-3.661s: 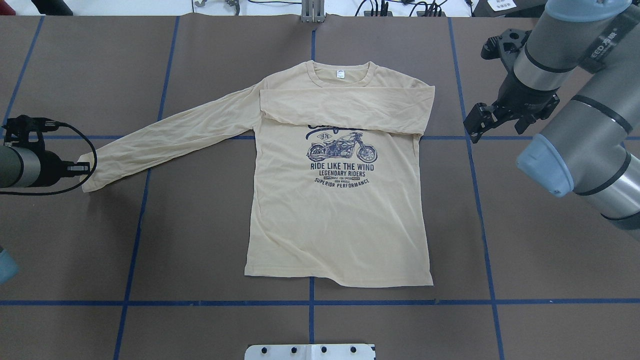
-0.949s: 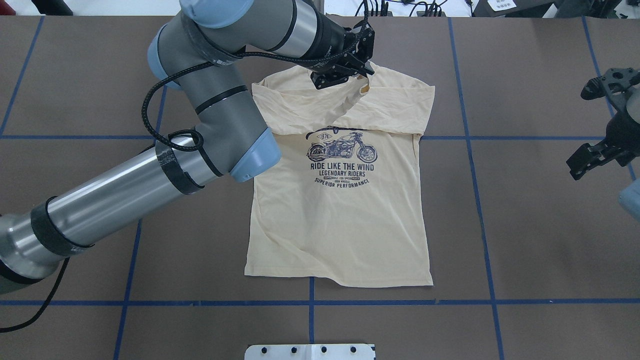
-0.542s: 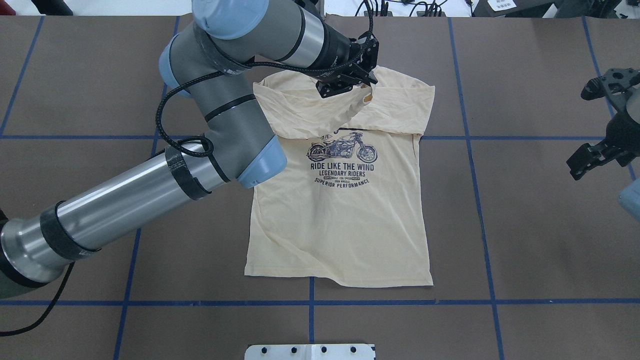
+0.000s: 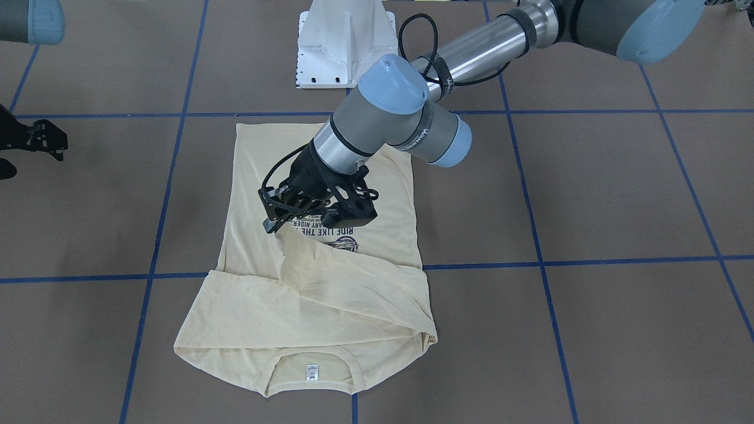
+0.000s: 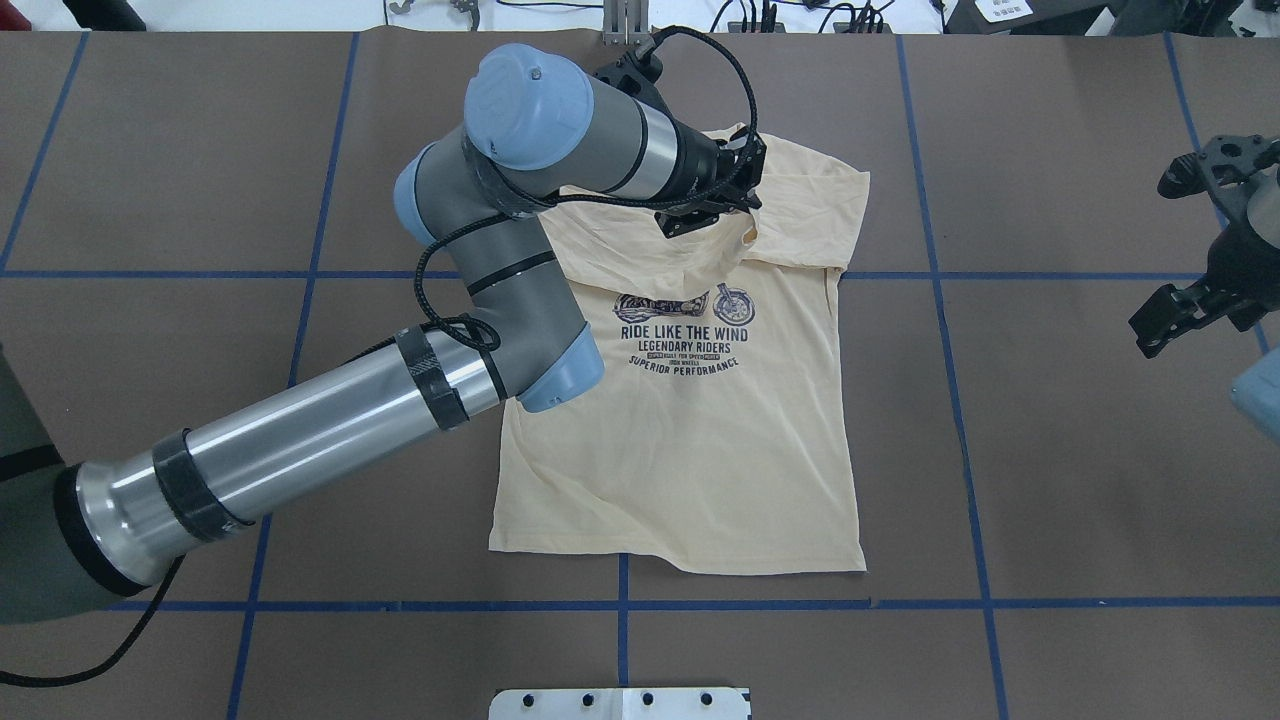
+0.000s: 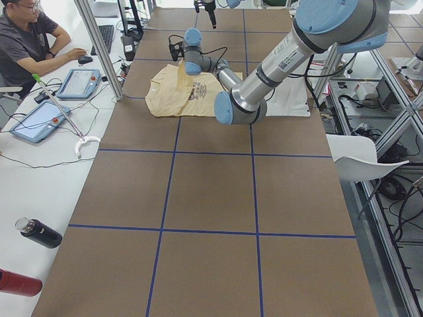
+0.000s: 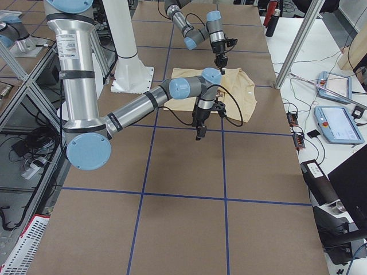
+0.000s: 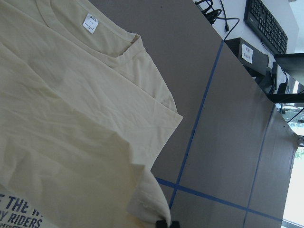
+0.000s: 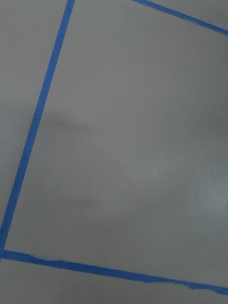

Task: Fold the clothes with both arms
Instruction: 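Release the sleeve and pull the left gripper back while the right gripper descends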

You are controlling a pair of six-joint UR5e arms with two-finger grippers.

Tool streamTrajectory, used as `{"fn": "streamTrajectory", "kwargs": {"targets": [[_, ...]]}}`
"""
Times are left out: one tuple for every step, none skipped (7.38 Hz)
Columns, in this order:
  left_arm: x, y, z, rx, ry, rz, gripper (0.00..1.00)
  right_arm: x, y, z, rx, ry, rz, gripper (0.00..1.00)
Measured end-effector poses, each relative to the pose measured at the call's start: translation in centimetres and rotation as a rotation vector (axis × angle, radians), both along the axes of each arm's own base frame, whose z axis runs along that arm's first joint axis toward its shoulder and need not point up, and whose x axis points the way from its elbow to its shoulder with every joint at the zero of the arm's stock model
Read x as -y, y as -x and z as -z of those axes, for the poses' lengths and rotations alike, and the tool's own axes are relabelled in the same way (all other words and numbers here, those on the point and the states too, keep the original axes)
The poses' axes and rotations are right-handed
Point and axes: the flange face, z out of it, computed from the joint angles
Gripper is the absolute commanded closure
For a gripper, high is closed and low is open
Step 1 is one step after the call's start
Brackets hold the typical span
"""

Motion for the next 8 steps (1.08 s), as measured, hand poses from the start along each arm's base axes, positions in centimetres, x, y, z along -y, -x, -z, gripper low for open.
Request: {"fn": "streamTrajectory", "kwargs": {"targets": [[-1.1,-2.0,-0.2,0.0,-0.005,0.001,0.9,0.1,0.1,-0.1,0.0,0.001,0.0,0.0],[-2.5,-3.9,0.0,-0.001,-0.011,-0.001,0.31,0.2,0.1,-0.1,0.0,0.0,-0.001,0.0],[-3.6,-5.3,0.4,-0.008,-0.02,0.001,0.0,0.3,0.2,-0.2,0.001,-0.002,-0.001,0.0],[-4.7,-6.4,1.0,-0.022,-0.032,0.005,0.0,0.4,0.2,-0.2,0.002,-0.001,-0.002,0.0],[-5.9,-7.6,2.0,-0.037,-0.045,0.017,0.0,0.4,0.3,-0.1,0.004,-0.002,-0.002,0.0],[-7.0,-8.4,2.9,-0.048,-0.065,0.033,0.0,0.6,0.4,0.2,0.008,-0.006,-0.002,0.0],[-7.5,-8.7,3.1,-0.049,-0.092,0.042,0.0,0.9,0.6,0.5,0.012,-0.012,-0.002,0.0],[-7.4,-8.8,2.6,-0.038,-0.112,0.049,0.0,1.1,0.8,1.0,0.019,-0.019,-0.003,0.0]]}}
